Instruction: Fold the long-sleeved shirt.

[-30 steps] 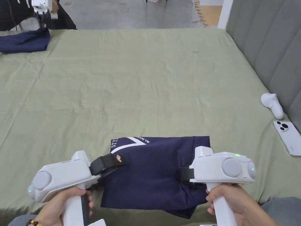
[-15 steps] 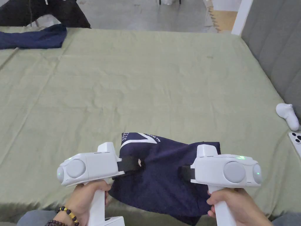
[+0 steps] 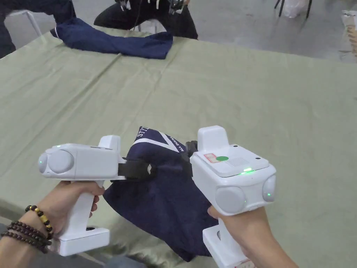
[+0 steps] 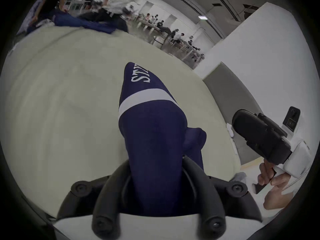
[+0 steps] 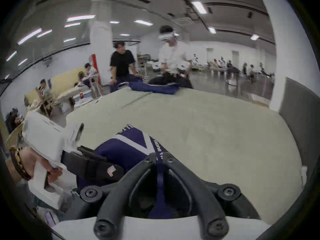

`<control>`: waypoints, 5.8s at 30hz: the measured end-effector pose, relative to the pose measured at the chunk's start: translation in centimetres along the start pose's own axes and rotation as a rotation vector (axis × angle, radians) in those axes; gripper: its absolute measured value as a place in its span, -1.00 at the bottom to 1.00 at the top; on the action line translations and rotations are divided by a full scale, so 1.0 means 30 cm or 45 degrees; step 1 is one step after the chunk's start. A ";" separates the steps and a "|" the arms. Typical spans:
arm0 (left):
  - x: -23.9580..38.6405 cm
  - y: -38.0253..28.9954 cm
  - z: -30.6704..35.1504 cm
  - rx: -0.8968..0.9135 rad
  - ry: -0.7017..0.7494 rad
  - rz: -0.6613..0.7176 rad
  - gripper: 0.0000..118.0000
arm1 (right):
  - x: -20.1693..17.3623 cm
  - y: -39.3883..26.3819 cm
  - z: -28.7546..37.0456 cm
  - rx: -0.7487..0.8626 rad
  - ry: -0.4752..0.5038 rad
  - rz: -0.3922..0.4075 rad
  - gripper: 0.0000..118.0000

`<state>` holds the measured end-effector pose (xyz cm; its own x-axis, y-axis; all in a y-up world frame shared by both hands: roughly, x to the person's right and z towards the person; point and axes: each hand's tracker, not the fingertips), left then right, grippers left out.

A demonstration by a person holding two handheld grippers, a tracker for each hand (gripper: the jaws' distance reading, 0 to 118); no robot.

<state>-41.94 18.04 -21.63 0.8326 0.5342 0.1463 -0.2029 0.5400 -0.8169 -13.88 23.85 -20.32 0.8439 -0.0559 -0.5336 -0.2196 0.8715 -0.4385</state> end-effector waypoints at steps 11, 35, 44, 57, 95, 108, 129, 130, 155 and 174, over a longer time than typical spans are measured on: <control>-0.594 0.115 0.299 0.140 0.311 0.139 0.68 | -0.368 0.069 -0.512 -0.044 0.179 0.112 -1.00; 0.822 0.076 0.273 0.984 0.449 -0.541 -0.93 | 0.388 0.246 0.677 0.441 -0.427 -0.042 -1.00; 1.155 -0.148 -0.009 1.178 0.410 -0.659 -0.93 | 0.650 -0.045 1.033 0.604 -0.763 -0.127 -1.00; 1.095 -0.406 -0.119 1.047 0.473 -0.645 -0.93 | 0.652 -0.341 1.052 0.595 -0.882 -0.077 -1.00; 1.097 -0.395 -0.111 1.041 0.502 -0.687 0.88 | 0.645 -0.347 1.041 0.619 -0.894 -0.077 1.00; 1.094 -0.394 -0.114 1.041 0.489 -0.662 0.88 | 0.640 -0.342 1.043 0.606 -0.912 -0.069 1.00; 1.098 -0.393 -0.115 1.030 0.488 -0.641 0.88 | 0.641 -0.338 1.035 0.597 -0.951 -0.097 1.00; 1.098 -0.392 -0.115 1.028 0.489 -0.638 0.88 | 0.641 -0.337 1.035 0.597 -0.953 -0.103 1.00; 1.115 -0.412 -0.114 1.035 0.444 -0.645 0.88 | 0.635 -0.342 1.038 0.576 -0.924 -0.104 1.00; 1.115 -0.424 -0.105 1.040 0.450 -0.659 0.88 | 0.640 -0.321 1.037 0.517 -0.890 -0.169 1.00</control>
<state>-9.88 26.99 -8.12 0.9949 -0.0400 0.0921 0.0450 0.9976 -0.0529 19.67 29.55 -3.85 0.9901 0.0291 0.1373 -0.0155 0.9950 -0.0989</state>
